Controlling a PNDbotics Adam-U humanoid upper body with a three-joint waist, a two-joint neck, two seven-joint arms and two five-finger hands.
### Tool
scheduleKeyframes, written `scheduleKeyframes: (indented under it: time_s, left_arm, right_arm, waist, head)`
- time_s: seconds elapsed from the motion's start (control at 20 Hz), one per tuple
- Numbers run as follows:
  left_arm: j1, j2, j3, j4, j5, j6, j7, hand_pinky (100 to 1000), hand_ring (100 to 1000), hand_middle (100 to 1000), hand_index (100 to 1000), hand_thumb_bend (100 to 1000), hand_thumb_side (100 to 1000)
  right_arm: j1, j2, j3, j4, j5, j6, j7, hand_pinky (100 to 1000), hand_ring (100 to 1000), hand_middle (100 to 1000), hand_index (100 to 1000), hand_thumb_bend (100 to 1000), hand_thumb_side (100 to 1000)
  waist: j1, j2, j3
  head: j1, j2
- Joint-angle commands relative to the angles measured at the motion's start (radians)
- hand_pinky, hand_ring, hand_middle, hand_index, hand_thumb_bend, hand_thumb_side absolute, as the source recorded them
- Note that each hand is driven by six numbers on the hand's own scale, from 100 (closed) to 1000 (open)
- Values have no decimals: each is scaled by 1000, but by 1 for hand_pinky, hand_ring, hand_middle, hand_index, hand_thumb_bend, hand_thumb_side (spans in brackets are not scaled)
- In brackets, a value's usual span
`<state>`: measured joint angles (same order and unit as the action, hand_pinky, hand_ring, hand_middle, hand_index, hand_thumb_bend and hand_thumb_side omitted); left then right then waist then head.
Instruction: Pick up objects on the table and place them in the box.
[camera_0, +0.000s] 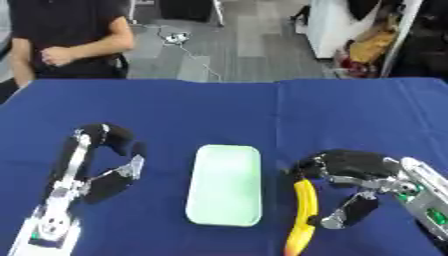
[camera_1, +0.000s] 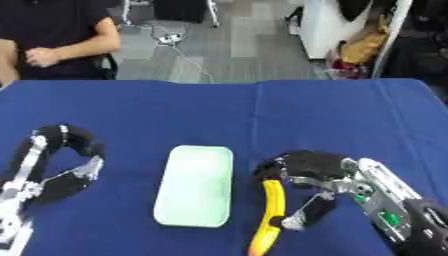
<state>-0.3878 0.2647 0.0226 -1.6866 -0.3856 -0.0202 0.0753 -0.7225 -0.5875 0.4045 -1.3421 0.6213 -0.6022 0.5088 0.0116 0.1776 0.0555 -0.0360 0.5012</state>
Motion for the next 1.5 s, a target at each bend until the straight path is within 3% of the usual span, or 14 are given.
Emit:
scheduleKeyframes:
  time_s: [0.05, 1.5]
  left_arm:
    - [-14, 2, 1, -24, 6, -2, -4, 654, 454, 452, 593, 100, 202]
    - [-23, -6, -3, -28, 8, -4, -7, 655, 456, 453, 594, 100, 203]
  right_arm:
    - [-7, -4, -20, 18, 31, -150, 122, 680, 778, 779, 856, 385, 375]
    - [-7, 45, -45, 153, 199, -207, -6, 641, 736, 751, 845, 378, 351]
  waist:
    - [2, -10, 2]
    - [20, 4, 6]
  head:
    - [-18, -13]
    - [-29, -11]
